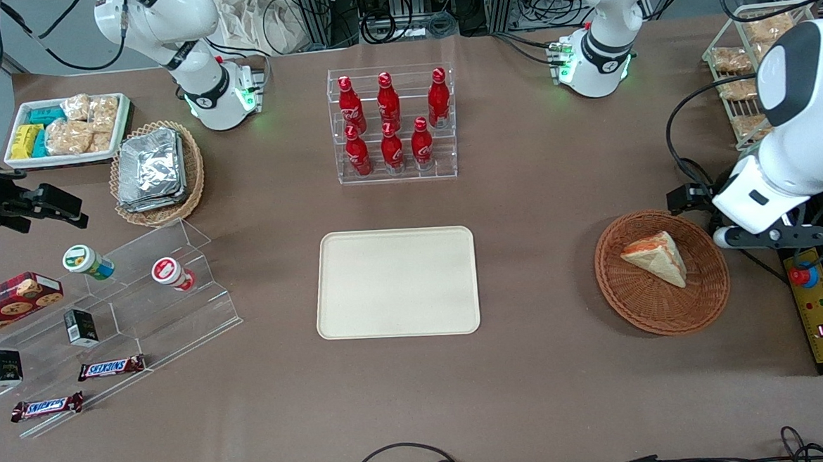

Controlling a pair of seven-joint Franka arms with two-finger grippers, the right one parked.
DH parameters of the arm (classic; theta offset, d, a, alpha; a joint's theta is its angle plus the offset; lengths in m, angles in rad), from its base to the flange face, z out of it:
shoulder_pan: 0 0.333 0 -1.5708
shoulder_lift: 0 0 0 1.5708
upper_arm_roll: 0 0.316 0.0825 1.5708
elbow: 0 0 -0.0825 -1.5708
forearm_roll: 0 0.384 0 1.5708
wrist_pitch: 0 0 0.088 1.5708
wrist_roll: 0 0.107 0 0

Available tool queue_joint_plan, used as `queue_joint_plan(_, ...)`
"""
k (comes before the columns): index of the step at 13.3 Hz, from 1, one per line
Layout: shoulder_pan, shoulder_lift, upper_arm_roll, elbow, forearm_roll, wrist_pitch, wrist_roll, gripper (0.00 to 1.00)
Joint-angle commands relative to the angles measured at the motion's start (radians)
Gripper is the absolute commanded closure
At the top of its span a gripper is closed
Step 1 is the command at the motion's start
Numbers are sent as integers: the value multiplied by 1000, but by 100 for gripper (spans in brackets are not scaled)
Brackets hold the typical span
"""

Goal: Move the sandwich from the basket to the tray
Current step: 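Lower the open left gripper over the wrapped sandwich in the basket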

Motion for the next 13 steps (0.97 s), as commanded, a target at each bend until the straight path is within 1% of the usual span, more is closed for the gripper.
queue_joint_plan(1, 5, 23, -5, 30, 6, -29, -24, 0)
queue_joint_plan(5, 5, 50, -3, 66, 10, -32, -24, 0)
queue_joint_plan(7, 18, 55, 5, 31, 10, -30, -53, 0)
queue_joint_plan(9, 36, 55, 5, -31, 10, 16, -213, 0)
queue_joint_plan(10, 45, 43, 5, -93, 7, 83, -281, 0)
queue_joint_plan(11, 47, 25, 5, -149, 6, 143, -321, 0)
queue_joint_plan(13, 51, 26, 5, -198, 4, 186, -387, 0)
